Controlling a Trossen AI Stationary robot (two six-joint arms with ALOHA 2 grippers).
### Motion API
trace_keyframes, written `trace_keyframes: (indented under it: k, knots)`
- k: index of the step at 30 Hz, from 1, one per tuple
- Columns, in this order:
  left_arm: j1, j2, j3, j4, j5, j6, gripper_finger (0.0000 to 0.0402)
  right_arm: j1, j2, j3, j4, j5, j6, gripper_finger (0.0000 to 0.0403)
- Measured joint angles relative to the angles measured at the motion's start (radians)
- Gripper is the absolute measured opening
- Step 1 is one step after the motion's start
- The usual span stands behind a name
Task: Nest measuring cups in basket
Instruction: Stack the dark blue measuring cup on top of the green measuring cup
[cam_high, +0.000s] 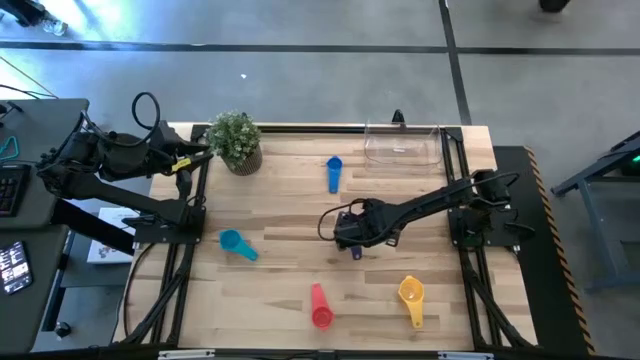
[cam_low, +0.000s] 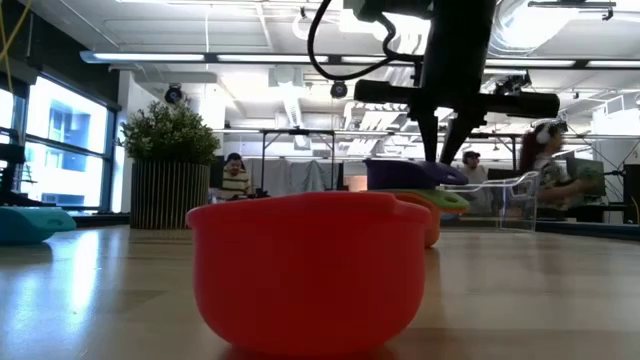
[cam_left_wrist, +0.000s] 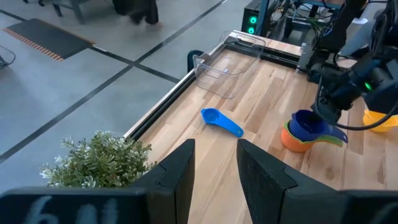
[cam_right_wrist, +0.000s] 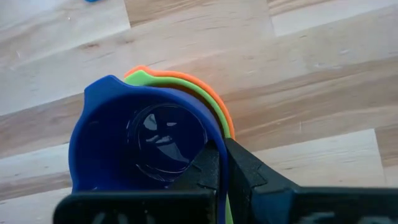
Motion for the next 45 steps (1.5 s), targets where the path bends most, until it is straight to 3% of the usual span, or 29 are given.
trace_keyframes:
  k: [8, 24, 30, 33, 39, 45]
  knots:
    - [0.000, 0.000, 0.000, 0.000, 0.000, 0.000, 0.0110, -0.002, 0.000, 0.000, 0.001, -0.023, -0.010, 0.0008]
    - [0.000, 0.000, 0.000, 0.000, 0.000, -0.001, 0.0110, -0.001, -0.006, 0.000, -0.002, -0.008, -0.073, 0.0099]
    - [0.000, 0.000, 0.000, 0.000, 0.000, 0.000, 0.0110, -0.001, -0.047, 0.001, -0.009, -0.031, -0.079, 0.0108]
    - [0.000, 0.000, 0.000, 0.000, -0.001, -0.001, 0.0110, 0.006, -0.062, 0.002, 0.055, -0.039, -0.093, 0.0108]
    - [0.000, 0.000, 0.000, 0.000, -0.016, -0.001, 0.0110, 0.028, -0.043, 0.005, 0.403, -0.073, -0.185, 0.0108]
    - [0.000, 0.000, 0.000, 0.001, -0.021, -0.001, 0.0110, 0.045, 0.013, 0.003, 0.470, -0.126, -0.192, 0.0108]
